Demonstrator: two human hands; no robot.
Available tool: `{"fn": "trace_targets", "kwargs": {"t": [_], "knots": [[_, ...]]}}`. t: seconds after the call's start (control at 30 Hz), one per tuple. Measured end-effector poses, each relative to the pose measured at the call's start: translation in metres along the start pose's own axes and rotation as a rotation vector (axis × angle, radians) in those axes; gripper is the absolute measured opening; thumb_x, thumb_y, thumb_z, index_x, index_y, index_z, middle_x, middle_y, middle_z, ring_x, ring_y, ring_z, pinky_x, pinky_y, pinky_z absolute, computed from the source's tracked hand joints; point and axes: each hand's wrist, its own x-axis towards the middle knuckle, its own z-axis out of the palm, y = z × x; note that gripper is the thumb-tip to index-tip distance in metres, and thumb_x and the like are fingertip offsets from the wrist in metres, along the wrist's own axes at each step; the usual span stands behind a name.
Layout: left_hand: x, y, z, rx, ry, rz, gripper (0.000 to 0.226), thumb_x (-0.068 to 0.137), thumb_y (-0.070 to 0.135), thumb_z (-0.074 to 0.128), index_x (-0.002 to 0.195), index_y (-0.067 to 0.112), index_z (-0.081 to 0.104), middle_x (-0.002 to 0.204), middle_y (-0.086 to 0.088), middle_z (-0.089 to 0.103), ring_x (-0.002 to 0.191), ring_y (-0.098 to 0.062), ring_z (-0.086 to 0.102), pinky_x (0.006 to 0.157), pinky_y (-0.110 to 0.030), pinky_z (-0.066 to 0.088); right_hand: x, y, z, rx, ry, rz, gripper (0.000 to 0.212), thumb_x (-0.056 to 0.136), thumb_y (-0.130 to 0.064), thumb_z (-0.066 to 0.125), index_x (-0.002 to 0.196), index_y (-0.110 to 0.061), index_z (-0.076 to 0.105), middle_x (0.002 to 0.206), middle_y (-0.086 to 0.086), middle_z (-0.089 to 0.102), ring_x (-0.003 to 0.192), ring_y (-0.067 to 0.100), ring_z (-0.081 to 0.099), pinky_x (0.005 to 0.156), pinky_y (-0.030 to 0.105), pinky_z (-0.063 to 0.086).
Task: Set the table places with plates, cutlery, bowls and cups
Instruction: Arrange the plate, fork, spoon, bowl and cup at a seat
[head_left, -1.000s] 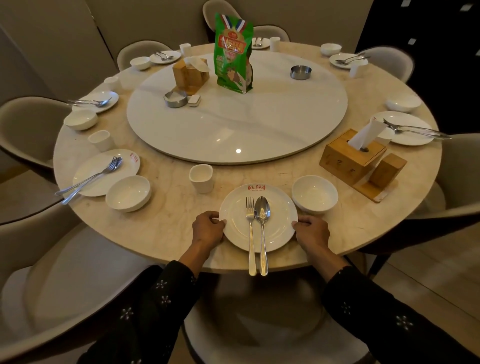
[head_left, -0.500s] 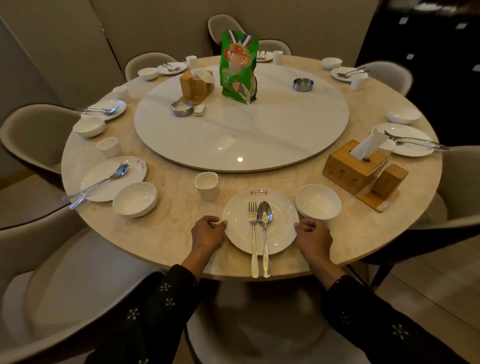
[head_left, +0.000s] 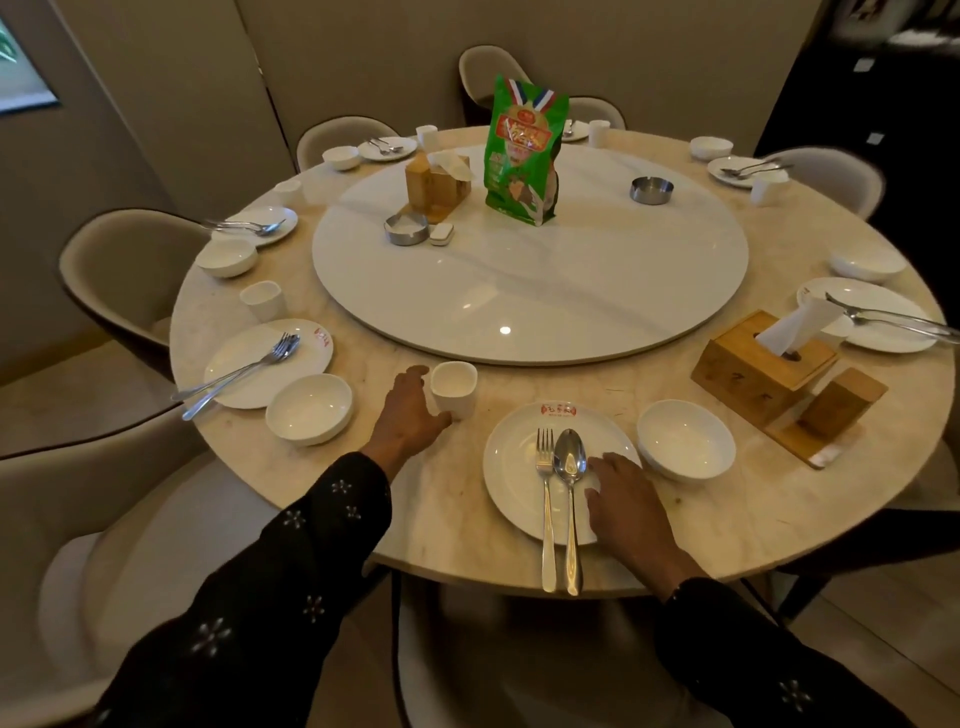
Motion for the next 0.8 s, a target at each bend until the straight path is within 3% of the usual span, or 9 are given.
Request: {"fn": "trace_targets", "kwargs": {"t": [0.17, 0.4, 0.8], "knots": [[0.024, 0.012, -0.001, 0.014, -0.109, 0.057, 0.099, 0.069, 0.023, 0.084, 0.148, 0.012, 0.026, 0.147, -0.013, 0.035, 0.133, -0.029, 0.039, 0.109, -0.04, 0.038, 0.0, 0.002, 0.007, -0.005, 0.019, -0.008, 0.048, 0.097, -0.02, 0.047, 0.144, -0.015, 0.038, 0.151, 0.005, 0.038, 0.139, 0.018, 0.033, 0.114, 0.029, 0.026], [0.033, 0.016, 0.005, 0.086, -0.108, 0.13, 0.079, 0.067, 0.027, 0.086, 0.134, 0.012, 0.046, 0.138, -0.01, 0.043, 0.126, -0.027, 0.047, 0.097, -0.031, 0.038, -0.001, 0.004, 0.001, -0.023, 0.002, -0.028, 0.049, 0.099, -0.023, 0.046, 0.146, -0.017, 0.036, 0.152, 0.003, 0.036, 0.14, 0.017, 0.032, 0.115, 0.029, 0.024], [0.004, 0.008, 0.001, 0.182, -0.215, 0.156, 0.088, 0.067, 0.031, 0.086, 0.14, 0.015, 0.041, 0.138, -0.005, 0.042, 0.124, -0.024, 0.046, 0.102, -0.036, 0.04, -0.003, 0.003, -0.006, -0.046, -0.025, -0.057, 0.049, 0.098, -0.021, 0.046, 0.146, -0.014, 0.035, 0.154, 0.006, 0.034, 0.141, 0.019, 0.03, 0.115, 0.029, 0.023]]}}
